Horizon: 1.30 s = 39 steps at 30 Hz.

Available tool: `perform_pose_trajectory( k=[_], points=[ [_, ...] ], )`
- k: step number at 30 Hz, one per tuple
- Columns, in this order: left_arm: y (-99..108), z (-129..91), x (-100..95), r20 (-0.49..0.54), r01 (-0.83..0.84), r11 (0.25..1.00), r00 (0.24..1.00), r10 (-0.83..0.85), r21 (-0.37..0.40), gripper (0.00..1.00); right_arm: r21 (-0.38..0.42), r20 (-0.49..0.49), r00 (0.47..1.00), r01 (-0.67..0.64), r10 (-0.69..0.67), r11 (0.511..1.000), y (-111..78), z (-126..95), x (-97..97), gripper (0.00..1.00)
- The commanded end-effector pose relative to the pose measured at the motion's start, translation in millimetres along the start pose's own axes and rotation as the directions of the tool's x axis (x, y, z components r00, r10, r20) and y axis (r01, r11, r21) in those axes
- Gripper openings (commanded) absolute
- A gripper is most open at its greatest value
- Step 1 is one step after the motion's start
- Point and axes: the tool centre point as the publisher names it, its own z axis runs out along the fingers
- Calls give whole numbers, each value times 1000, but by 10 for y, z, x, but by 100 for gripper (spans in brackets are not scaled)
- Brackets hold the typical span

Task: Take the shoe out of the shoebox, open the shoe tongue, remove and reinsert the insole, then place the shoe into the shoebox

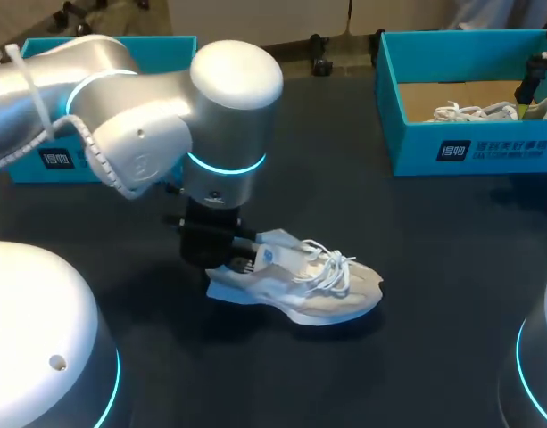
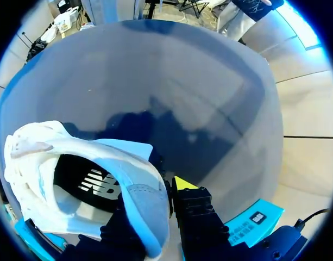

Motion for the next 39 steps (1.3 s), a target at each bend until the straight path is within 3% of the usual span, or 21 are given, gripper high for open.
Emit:
perform_pose_trajectory(
  k=[1, 12, 33, 39],
  points=[
    [99, 46, -203, -14, -5, 1000, 1000, 5, 9, 0, -2, -1, 1000, 0, 0, 1000, -7, 2, -2, 100],
    [48, 243, -366, -18, -37, 999, 999, 37, 20, 0, -2, -1, 1000, 0, 0, 1000, -7, 2, -2, 100],
    [-50, 316, -524, -25, -54, 999, 998, 54, 7, 0, -2, -1, 1000, 0, 0, 1000, -7, 2, -2, 100],
    [-80, 376, -617, -41, -49, 999, 998, 49, -9, 19, -2, -1, 1000, 0, 0, 1000, -7, 2, -2, 100]
  ],
)
